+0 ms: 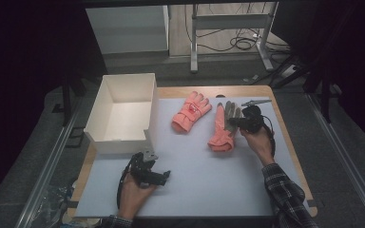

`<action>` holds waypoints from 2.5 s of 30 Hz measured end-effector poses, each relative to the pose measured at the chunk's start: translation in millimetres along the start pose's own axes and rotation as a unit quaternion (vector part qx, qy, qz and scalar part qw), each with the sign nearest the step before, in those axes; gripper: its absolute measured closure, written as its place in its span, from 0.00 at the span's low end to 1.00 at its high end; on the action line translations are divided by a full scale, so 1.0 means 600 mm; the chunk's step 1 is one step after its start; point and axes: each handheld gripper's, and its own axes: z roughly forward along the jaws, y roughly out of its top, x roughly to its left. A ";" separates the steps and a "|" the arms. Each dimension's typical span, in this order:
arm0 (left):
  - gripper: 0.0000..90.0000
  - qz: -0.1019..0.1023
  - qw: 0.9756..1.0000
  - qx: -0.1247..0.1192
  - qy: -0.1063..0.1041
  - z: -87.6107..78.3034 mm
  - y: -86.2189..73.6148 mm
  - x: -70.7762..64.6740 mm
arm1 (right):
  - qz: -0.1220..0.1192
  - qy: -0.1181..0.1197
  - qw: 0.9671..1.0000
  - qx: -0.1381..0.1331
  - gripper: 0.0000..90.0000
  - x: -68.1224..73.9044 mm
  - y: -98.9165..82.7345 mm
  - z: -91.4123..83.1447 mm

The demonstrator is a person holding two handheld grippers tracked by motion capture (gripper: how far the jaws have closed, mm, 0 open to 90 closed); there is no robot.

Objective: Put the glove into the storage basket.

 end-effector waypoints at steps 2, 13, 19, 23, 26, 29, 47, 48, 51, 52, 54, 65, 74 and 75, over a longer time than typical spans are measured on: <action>0.00 0.000 1.000 0.000 0.000 0.000 0.000 0.000 | -0.001 0.009 1.000 -0.002 0.99 0.005 -0.001 -0.008; 0.00 0.001 1.000 0.001 0.000 0.000 0.000 0.000 | -0.018 0.049 0.999 -0.013 0.98 0.050 -0.011 -0.049; 0.00 0.000 1.000 0.000 0.000 0.000 0.000 0.000 | -0.021 0.077 0.997 -0.012 0.98 0.081 -0.030 -0.066; 0.00 0.000 1.000 0.000 0.001 0.000 0.000 0.000 | -0.025 0.099 0.995 -0.013 0.98 0.107 -0.054 -0.075; 0.00 0.000 1.000 0.000 0.000 0.000 0.000 0.000 | -0.027 0.107 0.994 -0.010 0.98 0.122 -0.069 -0.073; 0.00 0.000 1.000 0.000 0.000 0.000 0.000 0.000 | -0.026 0.113 0.993 -0.007 0.98 0.132 -0.081 -0.064; 0.00 0.001 1.000 0.001 0.001 0.000 0.000 0.000 | -0.062 0.087 0.994 0.005 0.78 0.119 -0.099 -0.023; 0.00 0.001 1.000 0.001 0.001 0.000 0.000 0.000 | -0.063 0.084 0.994 0.004 0.76 0.119 -0.096 -0.024; 0.00 0.001 1.000 0.001 0.001 0.000 0.000 0.000 | -0.067 0.077 0.995 0.004 0.72 0.117 -0.089 -0.025; 0.00 0.001 1.000 0.001 0.000 0.000 0.000 0.000 | -0.068 0.074 0.995 0.002 0.68 0.115 -0.081 -0.023; 0.00 0.000 1.000 0.001 0.000 0.000 0.000 0.000 | -0.067 0.067 0.996 -0.003 0.65 0.115 -0.072 -0.022; 0.00 0.000 1.000 0.000 0.001 0.000 0.000 0.000 | -0.054 0.052 0.997 -0.025 0.55 0.109 -0.016 0.001; 0.00 -0.002 1.000 0.000 0.000 0.000 0.000 0.000 | -0.058 0.038 0.997 -0.016 0.55 0.101 0.023 0.046; 0.00 -0.002 1.000 0.000 0.000 0.000 0.000 0.000 | -0.058 0.038 0.997 -0.016 0.55 0.101 0.023 0.046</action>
